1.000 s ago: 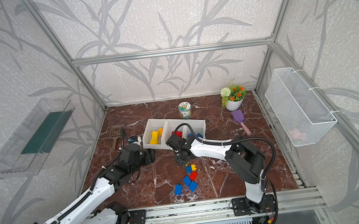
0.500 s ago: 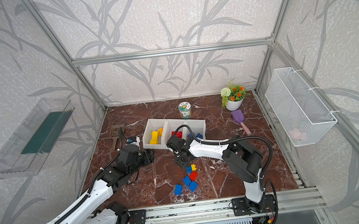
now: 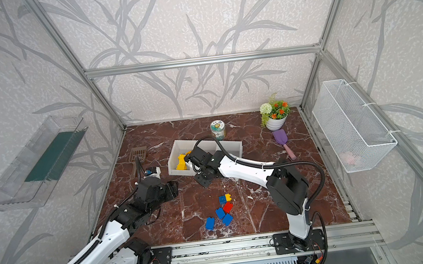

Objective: Sort the legos into containers by color
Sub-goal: Pick up the lego from the center of the table, then place the lego in the container.

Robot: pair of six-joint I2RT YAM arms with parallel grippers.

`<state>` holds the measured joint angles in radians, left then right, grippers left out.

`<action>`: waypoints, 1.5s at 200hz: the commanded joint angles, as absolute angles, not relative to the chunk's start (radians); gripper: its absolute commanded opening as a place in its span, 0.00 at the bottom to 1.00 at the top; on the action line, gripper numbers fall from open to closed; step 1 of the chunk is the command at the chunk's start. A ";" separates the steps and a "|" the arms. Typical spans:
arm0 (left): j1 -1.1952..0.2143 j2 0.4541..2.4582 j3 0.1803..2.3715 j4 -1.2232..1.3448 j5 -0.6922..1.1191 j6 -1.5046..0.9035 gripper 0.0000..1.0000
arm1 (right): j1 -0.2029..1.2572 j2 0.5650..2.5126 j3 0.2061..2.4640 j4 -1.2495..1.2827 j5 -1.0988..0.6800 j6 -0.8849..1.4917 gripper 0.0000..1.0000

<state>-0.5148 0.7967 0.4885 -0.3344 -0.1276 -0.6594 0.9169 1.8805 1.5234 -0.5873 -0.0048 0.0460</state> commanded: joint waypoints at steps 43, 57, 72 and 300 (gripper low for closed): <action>-0.509 0.720 0.429 -0.371 -0.127 -0.727 0.66 | 0.894 2.111 1.844 -0.554 -0.006 0.024 0.24; -0.509 0.706 0.420 -0.373 -0.123 -0.734 0.66 | 0.886 2.172 1.922 -0.550 -0.006 0.037 0.24; -0.509 0.691 0.412 -0.374 -0.117 -0.738 0.66 | 0.878 2.236 1.999 -0.556 -0.001 0.051 0.24; -0.511 0.781 0.425 -0.258 0.025 -0.625 0.66 | 0.819 1.935 1.744 -0.562 0.061 0.202 0.58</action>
<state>-0.5148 0.7319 0.4103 -0.3008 -0.0223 -0.6701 0.8471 2.1036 1.8984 -0.6186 0.0223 0.1406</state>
